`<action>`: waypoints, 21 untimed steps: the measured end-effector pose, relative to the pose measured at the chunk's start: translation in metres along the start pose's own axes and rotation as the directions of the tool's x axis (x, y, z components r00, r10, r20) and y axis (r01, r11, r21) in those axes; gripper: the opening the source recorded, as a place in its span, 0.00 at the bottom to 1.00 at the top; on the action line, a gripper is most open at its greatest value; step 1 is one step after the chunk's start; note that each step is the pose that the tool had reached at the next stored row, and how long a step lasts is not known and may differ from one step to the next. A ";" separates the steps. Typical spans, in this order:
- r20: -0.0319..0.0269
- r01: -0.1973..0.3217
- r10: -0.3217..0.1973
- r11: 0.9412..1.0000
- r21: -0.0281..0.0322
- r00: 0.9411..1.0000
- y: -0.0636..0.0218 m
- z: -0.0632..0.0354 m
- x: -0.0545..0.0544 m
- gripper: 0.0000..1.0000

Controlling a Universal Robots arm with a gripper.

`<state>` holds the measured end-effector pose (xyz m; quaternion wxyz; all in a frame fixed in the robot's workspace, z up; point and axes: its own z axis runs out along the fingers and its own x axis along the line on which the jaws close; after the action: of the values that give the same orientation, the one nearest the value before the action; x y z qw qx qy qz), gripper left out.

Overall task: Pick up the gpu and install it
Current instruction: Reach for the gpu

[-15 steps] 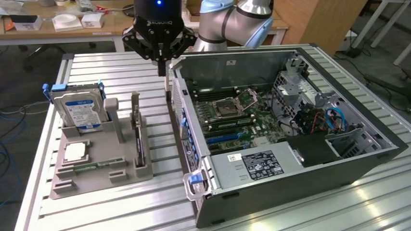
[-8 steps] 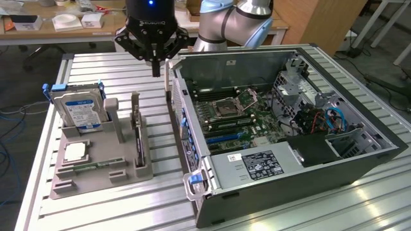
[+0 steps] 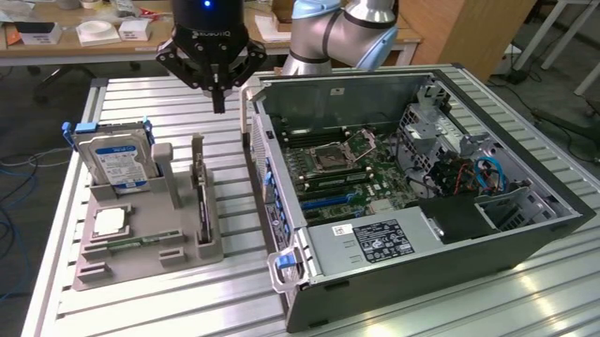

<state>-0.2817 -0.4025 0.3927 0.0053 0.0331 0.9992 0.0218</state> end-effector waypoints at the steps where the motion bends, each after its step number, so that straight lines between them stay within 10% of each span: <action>1: 0.000 0.000 0.000 1.000 0.000 1.000 -0.0002 0.0000 0.001 0.10; 21: 0.000 0.008 -0.008 1.000 0.000 1.000 -0.0026 -0.0004 0.026 0.10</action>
<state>-0.3077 -0.4033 0.3927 0.0052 0.0290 0.9993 0.0217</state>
